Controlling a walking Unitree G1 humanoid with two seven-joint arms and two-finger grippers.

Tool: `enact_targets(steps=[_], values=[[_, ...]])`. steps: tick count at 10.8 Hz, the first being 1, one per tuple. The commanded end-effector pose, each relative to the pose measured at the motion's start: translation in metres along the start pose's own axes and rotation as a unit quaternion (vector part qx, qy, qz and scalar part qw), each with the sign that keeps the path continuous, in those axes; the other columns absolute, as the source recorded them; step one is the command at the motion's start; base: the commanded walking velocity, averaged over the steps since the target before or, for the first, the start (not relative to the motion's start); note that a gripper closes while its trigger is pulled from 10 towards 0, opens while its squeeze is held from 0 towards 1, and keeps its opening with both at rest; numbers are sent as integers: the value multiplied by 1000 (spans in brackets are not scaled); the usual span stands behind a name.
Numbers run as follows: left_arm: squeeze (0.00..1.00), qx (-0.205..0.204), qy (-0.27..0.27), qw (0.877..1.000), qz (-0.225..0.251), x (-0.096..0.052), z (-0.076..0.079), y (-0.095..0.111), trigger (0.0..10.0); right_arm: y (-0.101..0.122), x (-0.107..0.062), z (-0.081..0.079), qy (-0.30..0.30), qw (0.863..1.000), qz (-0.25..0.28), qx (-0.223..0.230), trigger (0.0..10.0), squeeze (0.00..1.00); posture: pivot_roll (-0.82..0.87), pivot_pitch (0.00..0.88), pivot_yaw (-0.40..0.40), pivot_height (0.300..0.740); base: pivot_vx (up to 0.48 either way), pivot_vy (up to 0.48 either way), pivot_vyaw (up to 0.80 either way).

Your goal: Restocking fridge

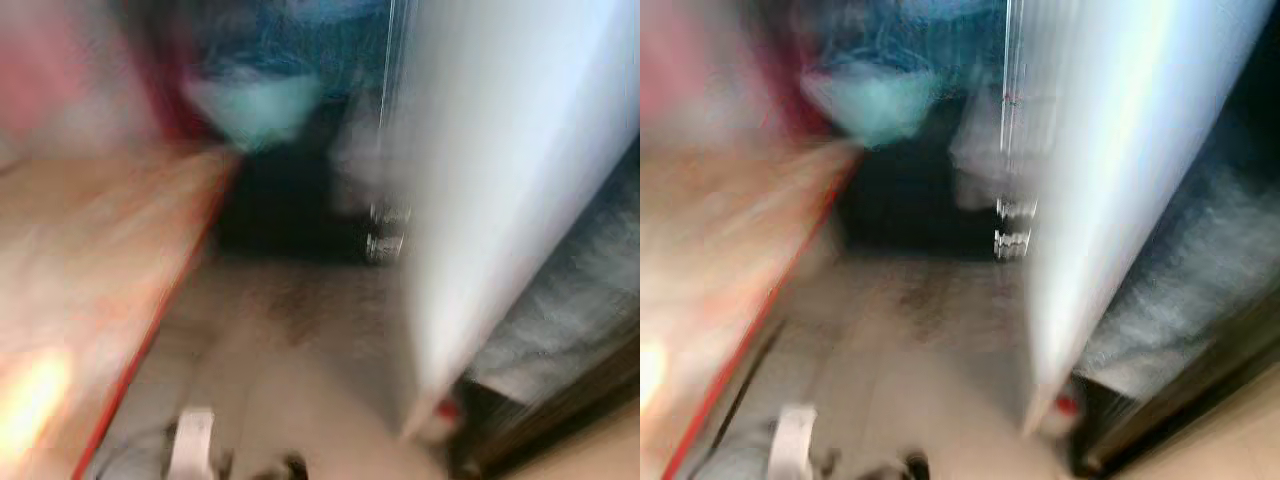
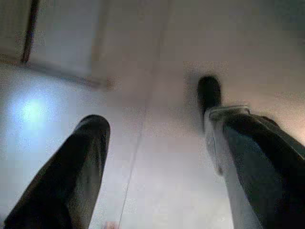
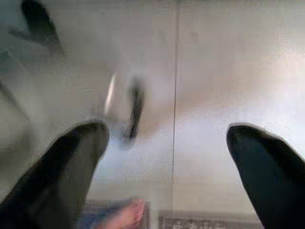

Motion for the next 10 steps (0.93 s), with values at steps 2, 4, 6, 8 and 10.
enact_targets(steps=[2,4,6,8,10], values=[[0,8,-6,999,-47,-5,3,-33,10000,14,3,-10,15,1000,26,-4,10000,0,-1,46,84,740,0,0,0],[0,7,-6,999,-47,-5,2,-32,10000,15,3,-11,17,999,28,-8,10000,0,2,50,84,740,0,0,0],[0,6,-7,999,-47,-5,2,-32,10000,17,4,-11,17,999,31,-14,10000,0,0,56,87,740,0,0,781],[0,5,-7,999,-47,-4,3,-32,10000,17,4,-11,16,999,27,-22,10000,0,3,59,84,740,0,0,794],[0,4,-7,999,-47,-4,3,-32,10000,17,4,-11,17,999,27,-29,10000,0,6,63,84,740,0,0,797]])
Point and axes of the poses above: a point about 5 cm out from each wrist's last joint towards the gripper, its own x axis pointing out of the wrist towards the gripper, its own y axis along the axis of the wrist's last joint, z = x × y, the point moved 6 cm from there along x, pointing out of the wrist towards the gripper, and after that the axes turned 13 degrees about x, right-handed, at the moved point
